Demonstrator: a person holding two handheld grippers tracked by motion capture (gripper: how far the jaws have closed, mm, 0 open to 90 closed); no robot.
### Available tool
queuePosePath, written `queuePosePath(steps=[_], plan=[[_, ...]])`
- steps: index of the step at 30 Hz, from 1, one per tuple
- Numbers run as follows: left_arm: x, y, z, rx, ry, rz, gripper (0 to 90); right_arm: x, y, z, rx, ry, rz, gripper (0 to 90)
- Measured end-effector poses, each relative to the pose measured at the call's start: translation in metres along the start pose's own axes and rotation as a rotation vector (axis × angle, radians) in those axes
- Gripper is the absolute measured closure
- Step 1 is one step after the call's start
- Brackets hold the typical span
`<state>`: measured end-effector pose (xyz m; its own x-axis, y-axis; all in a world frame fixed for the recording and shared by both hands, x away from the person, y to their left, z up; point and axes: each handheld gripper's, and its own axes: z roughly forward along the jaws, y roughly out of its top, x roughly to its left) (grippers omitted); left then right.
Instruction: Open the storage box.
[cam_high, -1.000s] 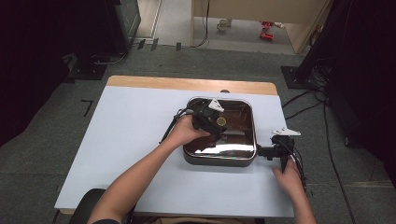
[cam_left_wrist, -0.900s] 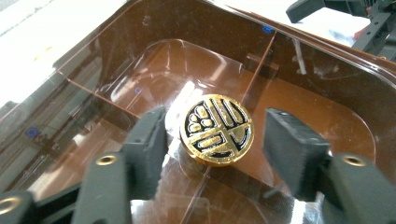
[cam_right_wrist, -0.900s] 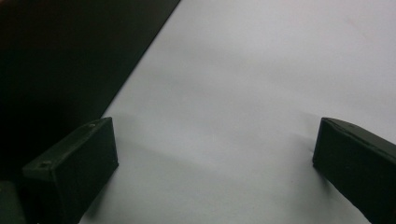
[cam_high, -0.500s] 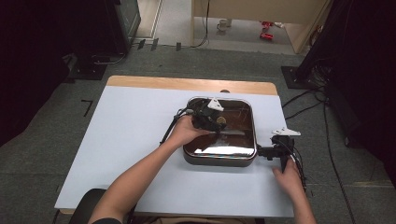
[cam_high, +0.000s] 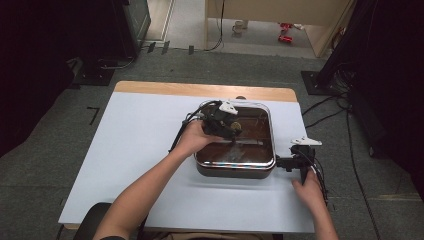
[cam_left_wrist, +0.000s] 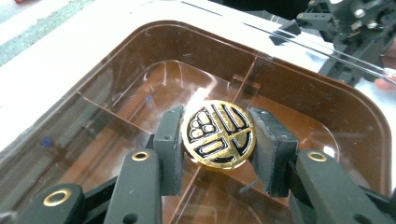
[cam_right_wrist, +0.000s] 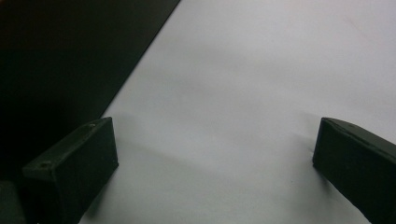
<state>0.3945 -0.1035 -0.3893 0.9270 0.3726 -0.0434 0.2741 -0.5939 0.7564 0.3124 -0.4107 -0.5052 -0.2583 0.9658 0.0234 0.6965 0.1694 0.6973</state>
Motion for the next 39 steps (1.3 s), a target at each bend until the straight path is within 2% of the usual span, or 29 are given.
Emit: queuePosePath(steps=[6,9,14,19,20,21,39], plan=[[0.005,-0.002,-0.018,0.0,0.011,-0.016,59.0,0.0,0.0,0.0,0.0,0.0,0.001,0.0],[0.011,-0.007,-0.032,-0.013,0.026,-0.044,59.0,0.0,0.0,0.0,0.001,0.001,0.002,0.0],[0.016,-0.014,-0.047,-0.017,0.05,-0.063,59.0,0.0,0.0,0.0,0.001,0.001,0.002,0.0],[0.025,-0.027,-0.07,-0.027,0.082,-0.101,59.0,0.0,0.0,0.0,0.001,0.001,0.002,0.0],[0.025,-0.027,-0.07,-0.027,0.082,-0.101,59.0,0.0,0.0,0.0,0.001,0.001,0.002,0.0],[0.028,-0.032,-0.078,-0.03,0.094,-0.117,59.0,0.0,0.0,0.0,0.001,0.0,0.001,0.0],[0.06,-0.079,-0.147,-0.082,0.229,-0.261,59.0,0.0,0.0,0.0,0.001,0.002,0.003,0.0]])
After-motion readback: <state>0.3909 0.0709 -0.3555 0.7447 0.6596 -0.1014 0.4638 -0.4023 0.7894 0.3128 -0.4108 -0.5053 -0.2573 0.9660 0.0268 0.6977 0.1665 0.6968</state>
